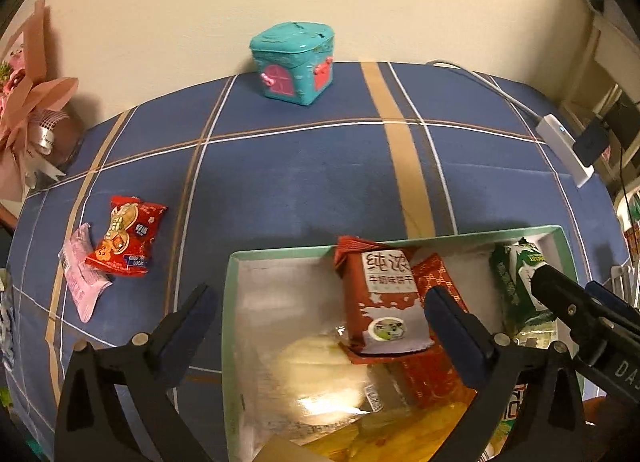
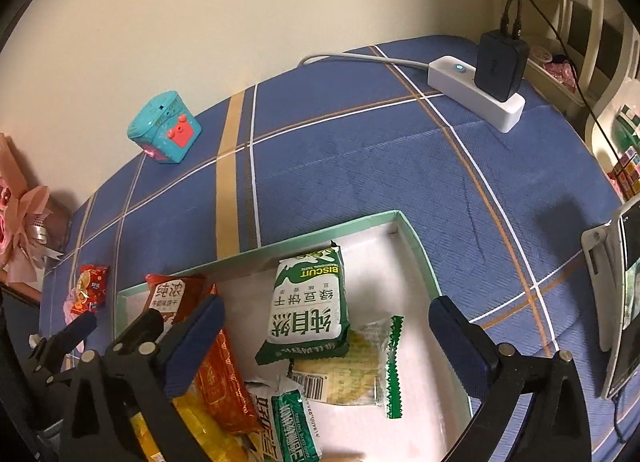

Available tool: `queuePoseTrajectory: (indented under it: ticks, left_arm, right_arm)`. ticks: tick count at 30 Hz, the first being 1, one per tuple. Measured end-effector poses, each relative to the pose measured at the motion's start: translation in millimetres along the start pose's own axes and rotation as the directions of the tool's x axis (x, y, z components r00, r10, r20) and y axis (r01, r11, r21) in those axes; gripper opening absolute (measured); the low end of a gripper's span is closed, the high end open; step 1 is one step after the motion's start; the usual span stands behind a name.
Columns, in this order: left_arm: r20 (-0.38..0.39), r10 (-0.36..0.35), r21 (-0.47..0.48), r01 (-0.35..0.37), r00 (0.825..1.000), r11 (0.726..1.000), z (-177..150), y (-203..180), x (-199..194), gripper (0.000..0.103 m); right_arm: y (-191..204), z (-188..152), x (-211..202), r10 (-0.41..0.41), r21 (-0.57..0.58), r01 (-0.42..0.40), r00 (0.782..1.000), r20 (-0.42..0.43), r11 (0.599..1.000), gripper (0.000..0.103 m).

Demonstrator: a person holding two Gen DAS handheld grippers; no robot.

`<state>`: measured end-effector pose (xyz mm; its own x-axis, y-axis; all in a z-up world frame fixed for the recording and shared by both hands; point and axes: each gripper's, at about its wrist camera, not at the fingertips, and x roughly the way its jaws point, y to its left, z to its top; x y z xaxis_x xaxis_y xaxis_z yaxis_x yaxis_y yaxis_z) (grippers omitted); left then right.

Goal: Organize snacks
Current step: 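Move both tools back over the pink and red packets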

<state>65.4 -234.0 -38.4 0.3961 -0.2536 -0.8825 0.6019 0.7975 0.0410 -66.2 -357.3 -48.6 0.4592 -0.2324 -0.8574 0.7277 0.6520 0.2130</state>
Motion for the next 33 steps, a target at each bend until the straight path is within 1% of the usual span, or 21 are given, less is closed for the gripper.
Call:
queuePoseTrajectory:
  ticks: [16, 18, 21, 24, 33]
  left_arm:
    - [-0.036, 0.008, -0.059, -0.010, 0.999, 0.998, -2.0, 19.0, -3.6, 0.103]
    - [-0.046, 0.014, -0.066, -0.017, 0.999, 0.998, -3.0, 22.0, -4.3, 0.103]
    - [-0.072, 0.040, -0.073, -0.045, 0.997, 0.996, -5.4, 27.1, -3.5, 0.103]
    - [-0.089, 0.050, -0.091, -0.059, 0.995, 0.994, -7.4, 35.7, -3.5, 0.103]
    - [-0.093, 0.056, -0.144, -0.069, 0.994, 0.987, -11.7, 65.6, -15.0, 0.103]
  right_arm:
    - [7.7, -1.8, -3.7, -0.012, -0.016, 0.012, 1.000, 0.004, 1.000, 0.103]
    - [8.8, -1.9, -3.9, -0.016, -0.019, 0.016, 1.000, 0.003, 1.000, 0.103]
    - [11.8, -4.1, -4.0, -0.020, -0.023, 0.020, 1.000, -0.003, 1.000, 0.103]
    - [15.2, -5.6, -5.5, -0.025, -0.032, 0.025, 1.000, -0.003, 0.999, 0.103]
    - [35.1, -12.3, -13.1, -0.039, -0.079, 0.038, 0.999, 0.000, 0.996, 0.103]
